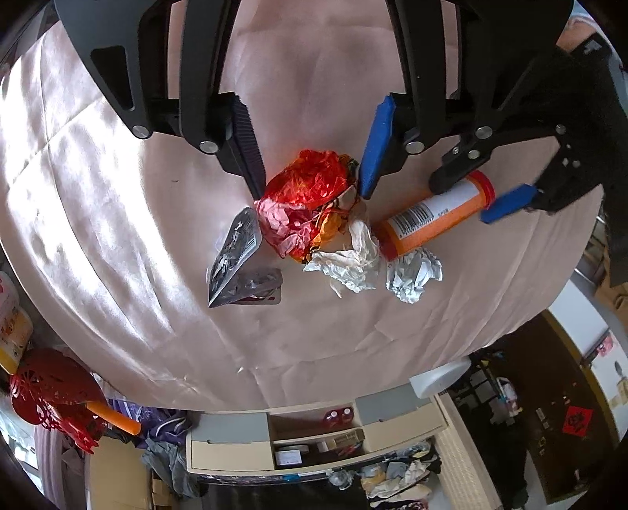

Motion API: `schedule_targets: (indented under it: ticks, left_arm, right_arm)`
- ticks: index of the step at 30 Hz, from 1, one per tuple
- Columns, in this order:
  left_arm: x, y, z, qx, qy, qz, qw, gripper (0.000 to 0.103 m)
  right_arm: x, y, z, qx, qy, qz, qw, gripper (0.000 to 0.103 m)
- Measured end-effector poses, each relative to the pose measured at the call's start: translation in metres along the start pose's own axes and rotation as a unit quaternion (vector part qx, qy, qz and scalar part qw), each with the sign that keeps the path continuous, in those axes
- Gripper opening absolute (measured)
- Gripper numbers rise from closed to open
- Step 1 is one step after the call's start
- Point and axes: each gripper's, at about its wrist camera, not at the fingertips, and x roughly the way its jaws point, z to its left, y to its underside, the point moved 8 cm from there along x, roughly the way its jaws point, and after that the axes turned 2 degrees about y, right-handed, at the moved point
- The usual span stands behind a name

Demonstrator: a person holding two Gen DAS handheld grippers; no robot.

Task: Collect trash
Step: 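Grasp the orange tube with the left tool while the right grasps the red foil wrapper, then lower the orange tube and red foil wrapper into the bin, open both tools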

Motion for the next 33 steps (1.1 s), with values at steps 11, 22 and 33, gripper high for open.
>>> schedule_targets:
  ticks: [11,22,33]
  left_arm:
    - [-0.027,0.031,-0.019,0.009,0.001,0.02,0.9997,0.035]
    - [-0.1,0.077,-0.021,-0.044,-0.002,0.03,0.9986,0.035]
    - [-0.17,0.148,-0.057,-0.078,0.022,0.028,0.9963,0.034]
  right_arm:
    - [-0.024,0.018,-0.002,0.007,-0.021,0.016,1.0,0.03]
    - [-0.088,0.058,0.013,-0.007,-0.028,0.014,0.999,0.029]
    - [-0.141,0.134,0.017,-0.024,-0.038,0.016,0.999,0.029]
